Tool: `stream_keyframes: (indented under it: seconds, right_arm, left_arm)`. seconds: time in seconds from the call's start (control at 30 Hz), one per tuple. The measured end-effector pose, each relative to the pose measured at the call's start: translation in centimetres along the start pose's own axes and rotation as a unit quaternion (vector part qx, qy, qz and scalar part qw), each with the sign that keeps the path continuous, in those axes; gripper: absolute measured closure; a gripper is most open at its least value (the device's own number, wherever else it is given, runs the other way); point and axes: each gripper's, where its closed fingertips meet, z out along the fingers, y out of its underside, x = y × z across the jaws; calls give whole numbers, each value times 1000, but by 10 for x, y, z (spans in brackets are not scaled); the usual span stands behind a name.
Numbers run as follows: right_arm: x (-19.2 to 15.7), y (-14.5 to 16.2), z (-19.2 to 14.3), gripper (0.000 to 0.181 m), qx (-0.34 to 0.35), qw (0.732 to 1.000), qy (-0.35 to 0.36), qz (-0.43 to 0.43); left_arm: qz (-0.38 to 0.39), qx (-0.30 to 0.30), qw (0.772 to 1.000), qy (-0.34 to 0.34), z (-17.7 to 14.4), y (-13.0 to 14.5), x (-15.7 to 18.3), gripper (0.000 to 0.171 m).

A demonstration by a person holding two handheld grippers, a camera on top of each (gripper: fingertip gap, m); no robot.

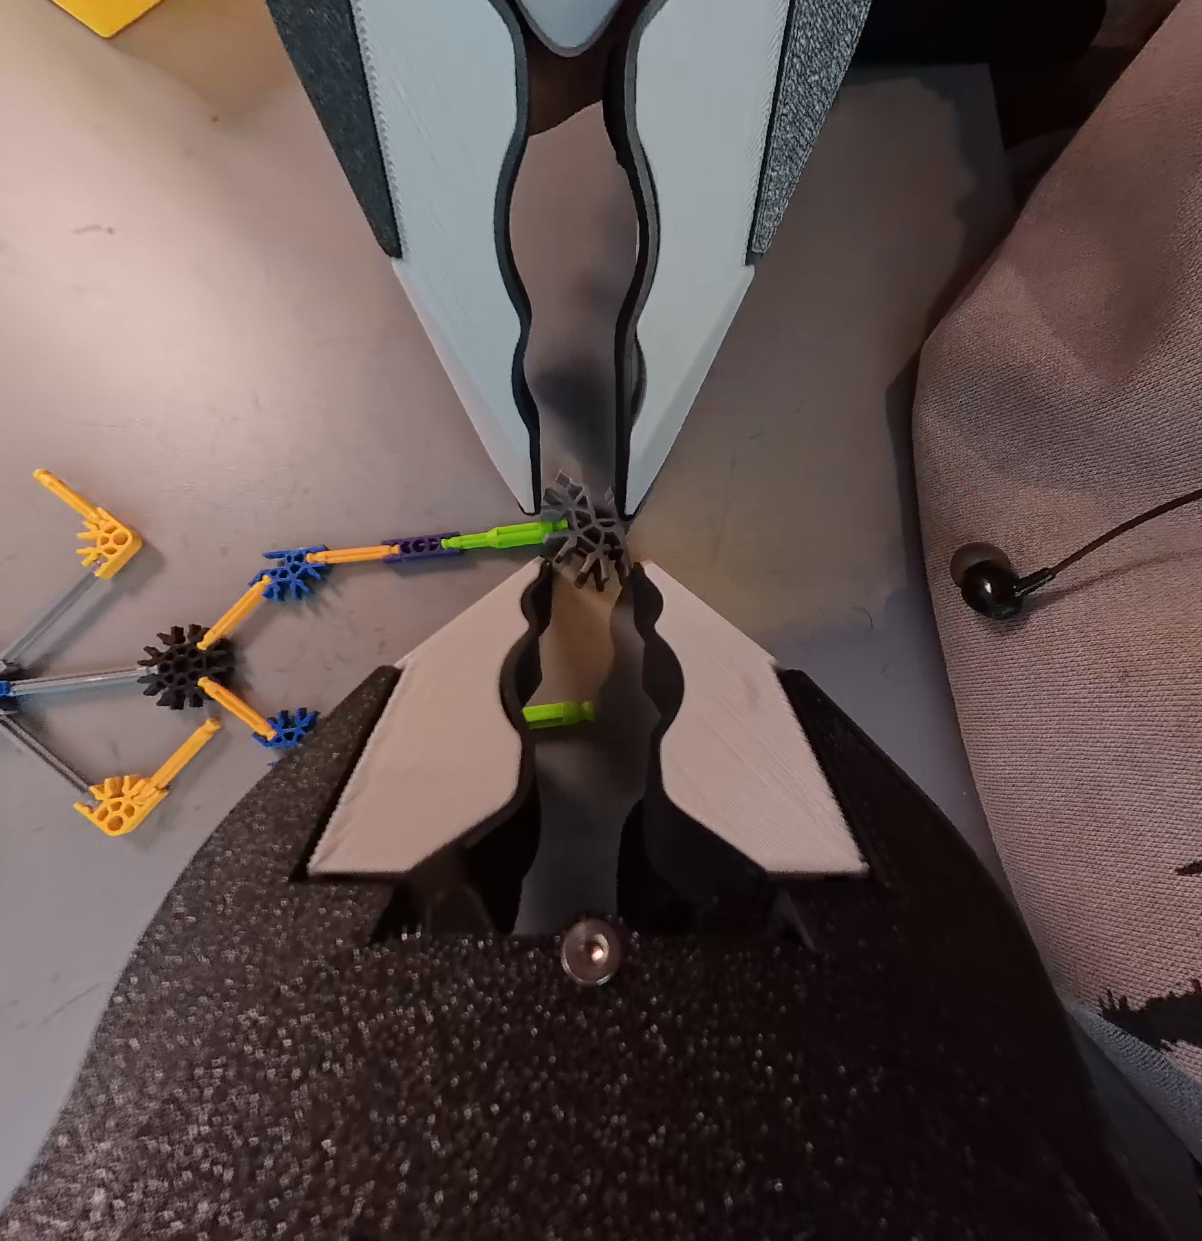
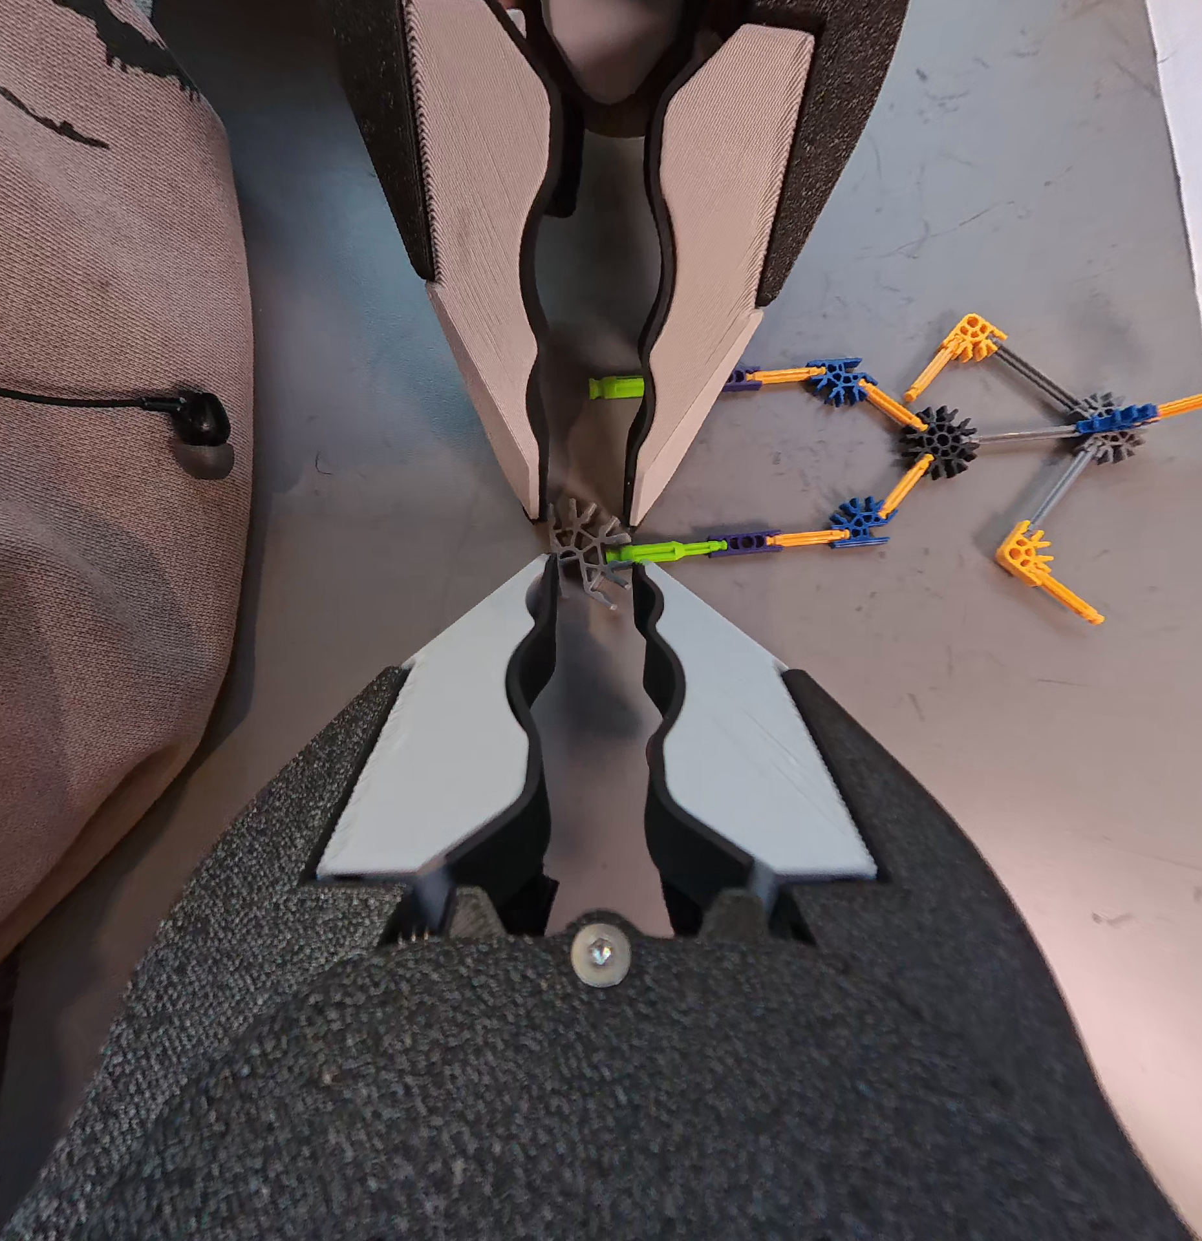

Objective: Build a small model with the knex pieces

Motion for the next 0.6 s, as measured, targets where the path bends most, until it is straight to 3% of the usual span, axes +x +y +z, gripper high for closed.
stream_keyframes:
  seconds: [0.6]
  right_arm:
    - [2,-4,-6,169,11,1000,9,-8]
  left_arm:
    - [4,2,1000,-6,-4,0,-3,148]
